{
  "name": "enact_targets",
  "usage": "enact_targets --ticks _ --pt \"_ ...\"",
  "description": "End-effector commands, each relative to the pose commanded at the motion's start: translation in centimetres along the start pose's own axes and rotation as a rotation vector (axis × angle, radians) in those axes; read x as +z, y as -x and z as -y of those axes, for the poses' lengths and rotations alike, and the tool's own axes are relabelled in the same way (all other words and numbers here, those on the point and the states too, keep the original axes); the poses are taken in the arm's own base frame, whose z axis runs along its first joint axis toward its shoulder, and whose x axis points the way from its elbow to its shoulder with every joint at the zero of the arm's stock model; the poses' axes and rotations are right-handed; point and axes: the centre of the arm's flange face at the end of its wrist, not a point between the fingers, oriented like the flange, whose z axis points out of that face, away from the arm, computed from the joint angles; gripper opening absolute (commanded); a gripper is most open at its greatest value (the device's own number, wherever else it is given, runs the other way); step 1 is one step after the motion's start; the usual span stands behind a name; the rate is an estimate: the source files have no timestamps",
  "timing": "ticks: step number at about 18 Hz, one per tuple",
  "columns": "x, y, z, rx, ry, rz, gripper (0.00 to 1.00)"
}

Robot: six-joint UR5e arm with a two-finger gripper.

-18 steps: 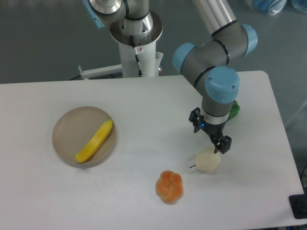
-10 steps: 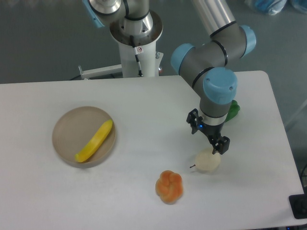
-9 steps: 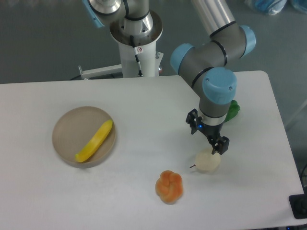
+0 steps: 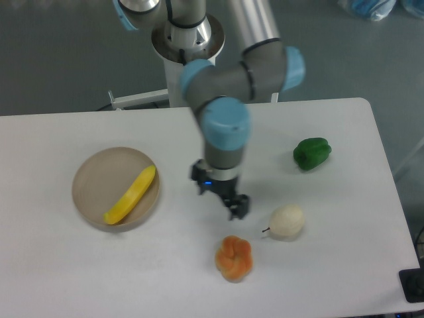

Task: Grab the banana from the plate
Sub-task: 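Move the gripper from beside the white pear over to the banana on the plate, then lower the gripper onto the yellow banana and close on it, then lift the banana off the plate and carry it toward the pear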

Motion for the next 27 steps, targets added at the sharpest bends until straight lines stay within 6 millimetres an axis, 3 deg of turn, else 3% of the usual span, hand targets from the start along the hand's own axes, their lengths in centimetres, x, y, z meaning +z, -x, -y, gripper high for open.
enact_targets --ticks 2,5,11,16,18,20,23,24,27 --pt "1.7 -3.1 1.6 -0.024 0.017 -0.022 1.0" --pt "3.7 -5.1 3.1 -0.072 0.022 -0.031 1.0" --pt "8.1 -7.1 5.8 -0.192 0.002 -0.016 1.0" --pt "9.1 -7.5 6.7 -0.23 -0.029 0.004 0.97" --pt "9.1 -7.6 6.7 -0.234 -0.029 0.004 0.81" --pt "9.1 -7.5 6.7 -0.254 -0.029 0.004 0.58" --pt "8.7 -7.5 6.7 -0.263 -0.034 0.007 0.08" --pt "8.4 -7.5 6.7 -0.263 -0.038 0.009 0.0" --pt "6.4 -7.2 6.7 -0.258 -0.064 0.026 0.0"
